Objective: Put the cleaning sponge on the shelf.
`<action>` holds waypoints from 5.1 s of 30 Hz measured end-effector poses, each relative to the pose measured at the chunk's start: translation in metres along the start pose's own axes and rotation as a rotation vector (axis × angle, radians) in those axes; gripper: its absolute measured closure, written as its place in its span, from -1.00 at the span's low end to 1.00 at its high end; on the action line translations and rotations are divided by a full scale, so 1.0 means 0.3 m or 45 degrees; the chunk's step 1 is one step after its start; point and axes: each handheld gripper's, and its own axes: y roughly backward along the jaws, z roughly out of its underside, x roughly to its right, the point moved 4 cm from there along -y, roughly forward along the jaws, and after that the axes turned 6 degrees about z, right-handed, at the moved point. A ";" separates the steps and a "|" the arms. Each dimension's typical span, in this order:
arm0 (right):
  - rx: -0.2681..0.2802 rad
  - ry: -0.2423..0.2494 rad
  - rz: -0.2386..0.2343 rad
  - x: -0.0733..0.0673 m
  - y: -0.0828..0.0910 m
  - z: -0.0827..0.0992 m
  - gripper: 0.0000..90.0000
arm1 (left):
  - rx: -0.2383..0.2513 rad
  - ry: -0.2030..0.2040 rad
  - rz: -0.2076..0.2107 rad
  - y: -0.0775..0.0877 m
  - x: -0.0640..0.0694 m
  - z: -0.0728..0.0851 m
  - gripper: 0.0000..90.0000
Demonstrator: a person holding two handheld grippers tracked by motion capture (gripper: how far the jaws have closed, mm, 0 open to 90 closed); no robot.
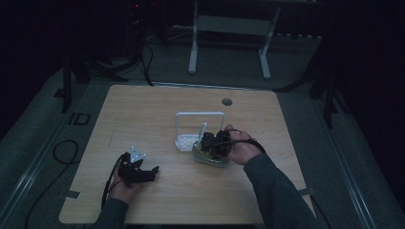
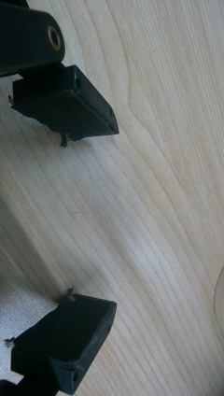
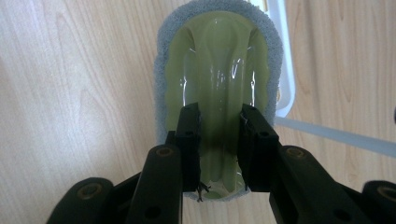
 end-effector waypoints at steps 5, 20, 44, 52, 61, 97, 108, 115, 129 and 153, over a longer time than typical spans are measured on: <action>0.010 0.024 0.022 -0.002 0.004 -0.018 0.60 | 0.000 0.001 0.000 0.000 0.000 0.000 -0.69; 0.029 0.108 0.078 -0.003 0.014 -0.068 0.60 | -0.001 -0.006 0.001 -0.001 0.000 -0.001 -0.69; 0.035 0.159 0.127 0.016 -0.001 -0.098 0.60 | 0.000 -0.008 0.004 -0.003 0.001 -0.002 -0.69; 0.050 0.187 0.158 0.016 -0.001 -0.106 0.60 | -0.002 -0.009 0.004 -0.002 0.001 -0.002 -0.69; 0.050 0.229 0.207 0.017 -0.006 -0.119 0.60 | -0.003 -0.009 0.005 -0.002 0.001 -0.002 -0.69; 0.017 0.315 0.245 0.023 -0.064 -0.162 0.60 | 0.001 -0.006 0.004 -0.003 0.001 -0.003 -0.69; -0.022 0.317 0.240 0.025 -0.096 -0.173 0.60 | 0.000 -0.007 0.004 -0.003 0.002 -0.003 -0.69; -0.052 0.361 0.262 0.015 -0.123 -0.183 0.60 | 0.000 -0.008 0.005 -0.003 0.002 -0.003 -0.69; -0.059 0.331 0.266 0.029 -0.134 -0.184 0.59 | 0.000 -0.008 0.004 -0.003 0.001 -0.003 -0.69; -0.048 0.292 0.397 0.058 -0.175 -0.186 0.63 | -0.001 -0.009 0.006 -0.003 0.001 -0.003 -0.69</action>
